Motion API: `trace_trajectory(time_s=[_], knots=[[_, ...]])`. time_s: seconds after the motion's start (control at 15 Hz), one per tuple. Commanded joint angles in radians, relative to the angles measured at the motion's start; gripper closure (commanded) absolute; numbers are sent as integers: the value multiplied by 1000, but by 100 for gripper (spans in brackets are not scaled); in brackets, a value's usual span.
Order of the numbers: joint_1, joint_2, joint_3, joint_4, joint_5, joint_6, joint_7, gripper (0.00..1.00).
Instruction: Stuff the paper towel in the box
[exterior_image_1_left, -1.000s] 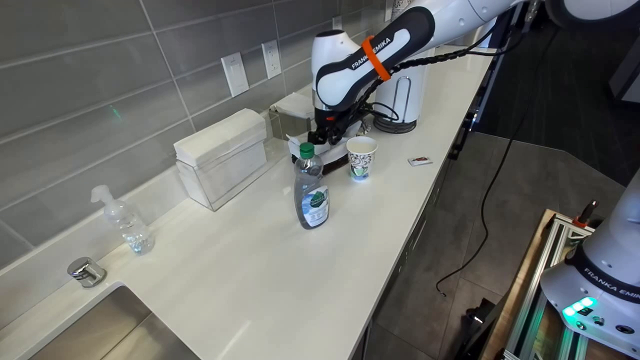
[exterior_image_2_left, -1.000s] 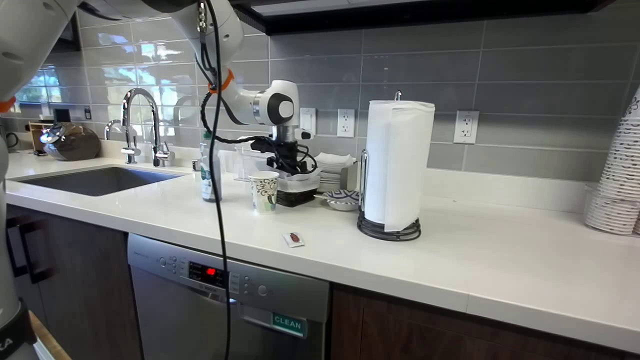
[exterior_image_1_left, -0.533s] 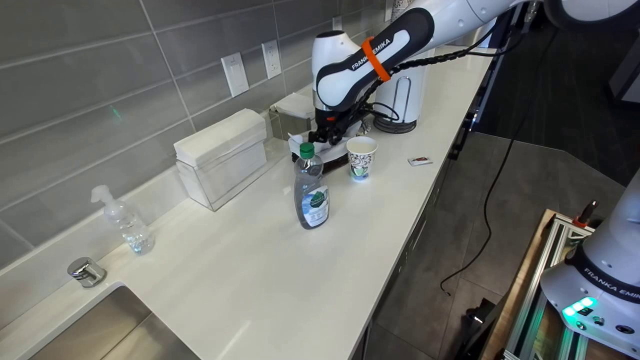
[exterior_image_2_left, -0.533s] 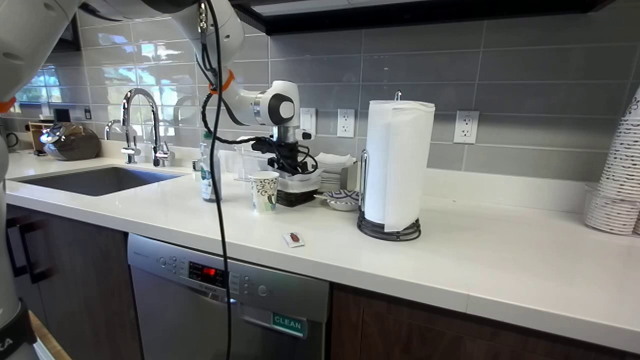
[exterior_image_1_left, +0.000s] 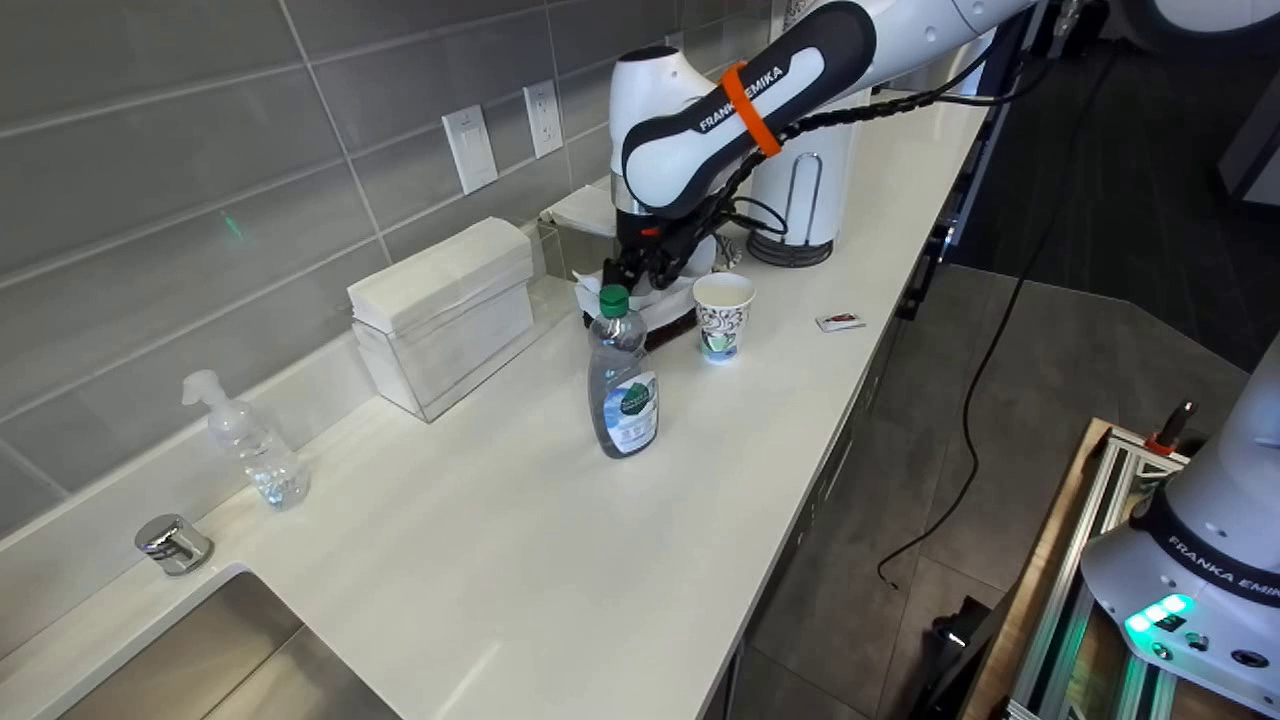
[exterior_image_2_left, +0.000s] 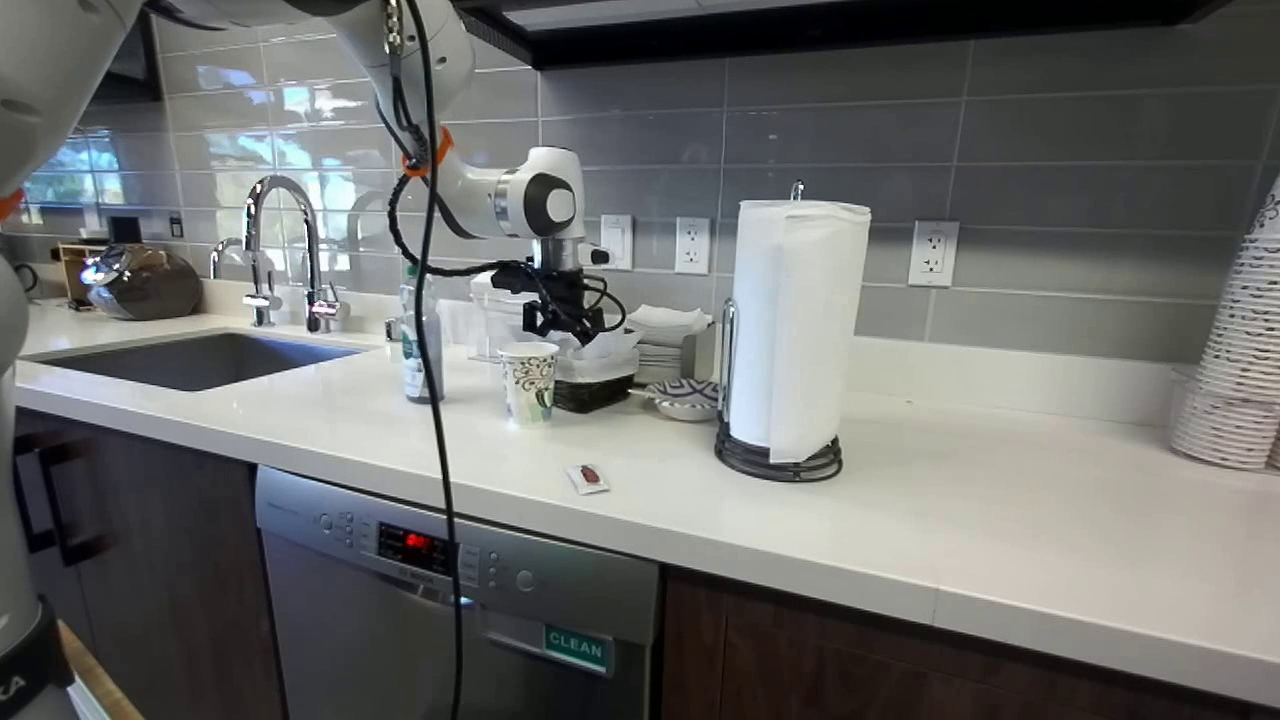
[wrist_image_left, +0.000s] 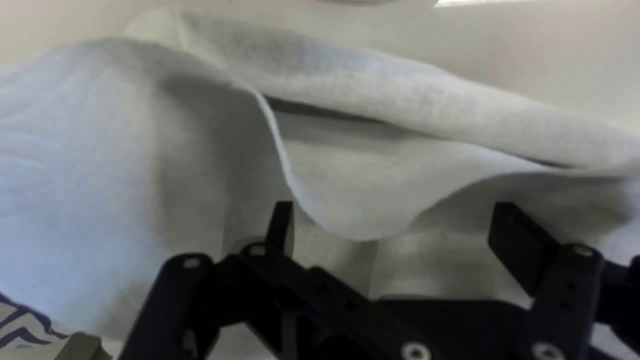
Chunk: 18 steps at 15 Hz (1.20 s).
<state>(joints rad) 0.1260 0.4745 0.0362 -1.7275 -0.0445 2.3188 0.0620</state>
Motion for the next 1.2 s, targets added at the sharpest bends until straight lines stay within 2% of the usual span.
trace_trajectory(time_s=[0.0,0.6,0.8,1.13], knots=[[26,-39,-9,-12,-50,-13,33,0],[31,-153,-9,-47,-82,-16,84,0],[22,-205,0,-89,-73,31,79,0],[14,-323,0,-235,-84,170,87,0]])
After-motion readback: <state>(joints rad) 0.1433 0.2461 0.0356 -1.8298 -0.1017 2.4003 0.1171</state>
